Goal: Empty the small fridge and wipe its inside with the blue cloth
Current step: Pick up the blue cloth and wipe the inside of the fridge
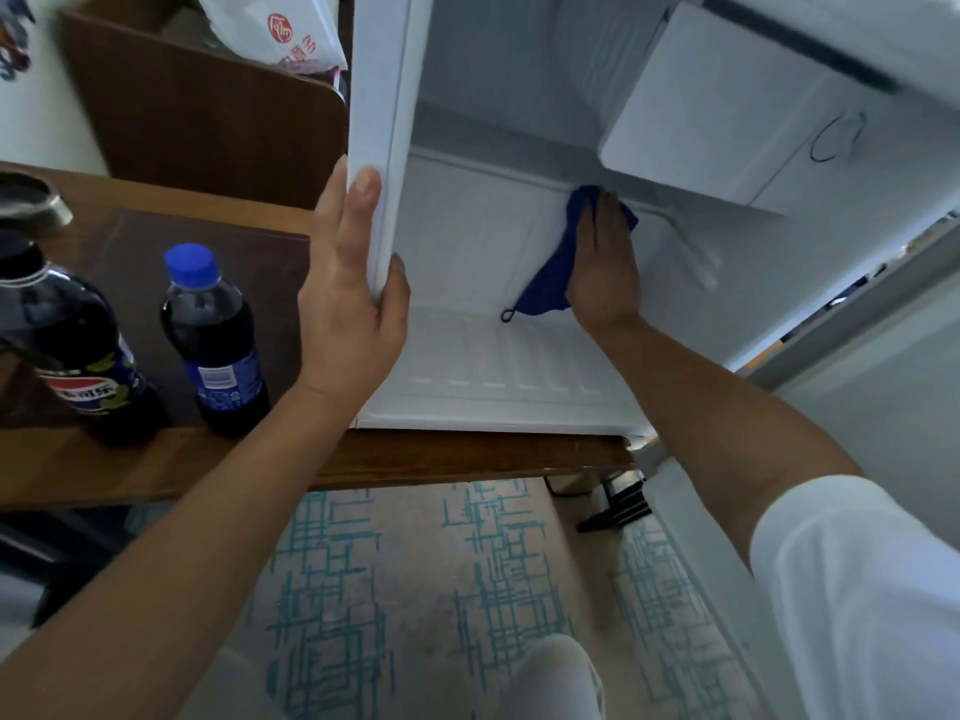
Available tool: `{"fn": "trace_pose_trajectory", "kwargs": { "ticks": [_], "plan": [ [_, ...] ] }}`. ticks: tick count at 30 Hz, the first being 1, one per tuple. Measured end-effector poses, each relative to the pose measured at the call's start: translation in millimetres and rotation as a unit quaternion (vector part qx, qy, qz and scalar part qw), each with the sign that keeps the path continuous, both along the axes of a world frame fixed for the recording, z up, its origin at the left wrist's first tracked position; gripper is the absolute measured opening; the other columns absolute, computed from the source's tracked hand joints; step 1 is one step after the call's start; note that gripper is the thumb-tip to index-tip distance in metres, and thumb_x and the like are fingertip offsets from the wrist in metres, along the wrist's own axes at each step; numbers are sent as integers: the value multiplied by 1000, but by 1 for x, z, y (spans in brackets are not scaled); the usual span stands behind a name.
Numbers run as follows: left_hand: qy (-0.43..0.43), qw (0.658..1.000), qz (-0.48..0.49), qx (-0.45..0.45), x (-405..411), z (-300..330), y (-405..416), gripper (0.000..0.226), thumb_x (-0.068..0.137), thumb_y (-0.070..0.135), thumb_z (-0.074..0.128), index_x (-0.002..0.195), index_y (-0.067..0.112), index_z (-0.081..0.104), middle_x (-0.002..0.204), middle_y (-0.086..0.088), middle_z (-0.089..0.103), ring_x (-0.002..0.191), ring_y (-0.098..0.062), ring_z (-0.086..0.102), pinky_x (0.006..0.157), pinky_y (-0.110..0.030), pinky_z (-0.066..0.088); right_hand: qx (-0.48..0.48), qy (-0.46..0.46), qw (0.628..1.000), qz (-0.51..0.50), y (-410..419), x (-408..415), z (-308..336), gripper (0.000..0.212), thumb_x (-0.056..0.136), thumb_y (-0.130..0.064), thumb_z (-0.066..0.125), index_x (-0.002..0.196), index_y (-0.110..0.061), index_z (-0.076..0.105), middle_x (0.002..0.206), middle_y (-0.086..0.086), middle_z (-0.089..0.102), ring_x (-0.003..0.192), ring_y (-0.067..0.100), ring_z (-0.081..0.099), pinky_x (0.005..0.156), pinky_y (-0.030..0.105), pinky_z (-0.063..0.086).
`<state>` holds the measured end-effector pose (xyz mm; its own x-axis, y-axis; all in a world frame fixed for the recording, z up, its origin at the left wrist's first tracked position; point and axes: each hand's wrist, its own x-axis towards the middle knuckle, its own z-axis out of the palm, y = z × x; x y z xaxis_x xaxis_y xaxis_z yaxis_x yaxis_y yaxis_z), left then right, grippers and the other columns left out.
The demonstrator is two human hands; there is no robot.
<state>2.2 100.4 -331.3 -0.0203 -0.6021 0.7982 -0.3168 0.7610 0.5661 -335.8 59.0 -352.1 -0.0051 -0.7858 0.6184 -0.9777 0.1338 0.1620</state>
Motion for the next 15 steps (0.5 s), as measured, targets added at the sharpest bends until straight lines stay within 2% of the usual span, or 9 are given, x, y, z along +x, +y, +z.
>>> {"fn": "trace_pose_trajectory", "kwargs": {
  "ticks": [3, 7, 11, 15],
  "plan": [
    [7, 1000, -2, -1, 0, 0, 1, 65, 98, -6, 53, 150, 15, 21, 159, -35, 30, 147, 20, 7, 114, -1, 16, 46, 29, 995, -89, 4, -13, 9, 65, 97, -1, 51, 156, 11, 25, 161, 35, 31, 149, 49, 35, 129, 52, 17],
    [5, 1000, -2, 7, 1, 1, 2, 66, 97, -6, 53, 150, 17, 22, 159, -33, 30, 147, 19, 7, 114, -1, 17, 132, 98, 960, -225, 20, -33, 21, 68, 103, -15, 44, 159, 9, 14, 163, 33, 27, 152, 46, 29, 130, 55, 7],
    [9, 1000, -8, 19, 2, 4, 3, 66, 97, -6, 54, 150, 18, 21, 159, -34, 30, 146, 21, 8, 113, 0, 18, 207, 214, 915, -271, 28, -37, 28, 76, 103, -35, 37, 159, 7, 7, 167, 28, 23, 155, 40, 25, 131, 54, 3],
    [3, 999, -10, 32, 3, 6, 5, 71, 97, -6, 54, 151, 21, 17, 159, -33, 30, 145, 23, 9, 111, 2, 18, 227, 209, 905, -294, 35, -28, 27, 80, 107, -50, 27, 160, 6, 6, 168, 29, 17, 157, 41, 17, 131, 50, 1]
  ]
}}
